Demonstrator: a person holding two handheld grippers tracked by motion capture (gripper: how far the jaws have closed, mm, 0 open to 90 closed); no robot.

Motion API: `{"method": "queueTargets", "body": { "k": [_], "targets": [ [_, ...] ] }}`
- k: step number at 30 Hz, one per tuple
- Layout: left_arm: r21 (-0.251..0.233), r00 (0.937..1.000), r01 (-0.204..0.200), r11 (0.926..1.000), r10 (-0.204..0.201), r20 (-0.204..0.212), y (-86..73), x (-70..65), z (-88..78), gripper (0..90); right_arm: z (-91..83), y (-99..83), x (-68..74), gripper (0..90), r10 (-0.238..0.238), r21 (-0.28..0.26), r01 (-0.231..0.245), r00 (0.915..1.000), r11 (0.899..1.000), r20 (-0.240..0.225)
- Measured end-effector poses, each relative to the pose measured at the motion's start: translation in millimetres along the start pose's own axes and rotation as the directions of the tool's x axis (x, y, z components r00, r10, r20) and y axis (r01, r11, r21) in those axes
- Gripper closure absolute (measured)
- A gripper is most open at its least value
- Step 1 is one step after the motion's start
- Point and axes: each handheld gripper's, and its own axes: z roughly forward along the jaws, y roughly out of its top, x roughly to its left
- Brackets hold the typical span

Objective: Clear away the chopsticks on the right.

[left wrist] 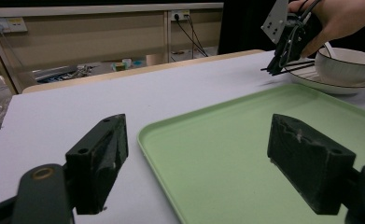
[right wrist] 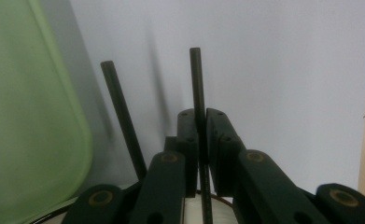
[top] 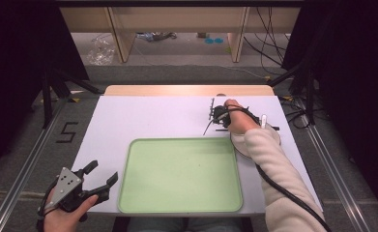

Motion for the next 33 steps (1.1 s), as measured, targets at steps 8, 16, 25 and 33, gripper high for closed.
{"method": "queueTargets", "body": {
  "k": [8,16,25,33],
  "targets": [
    [0.004,1.0,0.0,1.0,0.0,-0.005,0.3,-0.2,-0.5,20.3,-5.3,0.5,-0.7,87.8,-0.013,-0.013,0.013,0.9997,1.0,0.022],
    [0.001,1.0,-0.001,1.0,0.001,-0.001,0.2,-0.2,0.1,20.4,-15.8,0.9,-3.3,87.9,-0.027,-0.048,0.032,0.9957,0.998,0.088],
    [-0.001,1.0,-0.001,1.0,0.001,-0.002,0.3,-0.2,0.0,20.4,-49.4,5.1,-9.5,87.9,0.038,-0.156,-0.012,0.9854,0.988,0.166],
    [0.005,1.0,-0.002,1.0,0.002,-0.007,0.7,-0.1,-0.9,20.4,-80.8,4.0,-13.6,88.0,0.132,-0.291,-0.073,0.9727,0.954,0.191]
  ]
}}
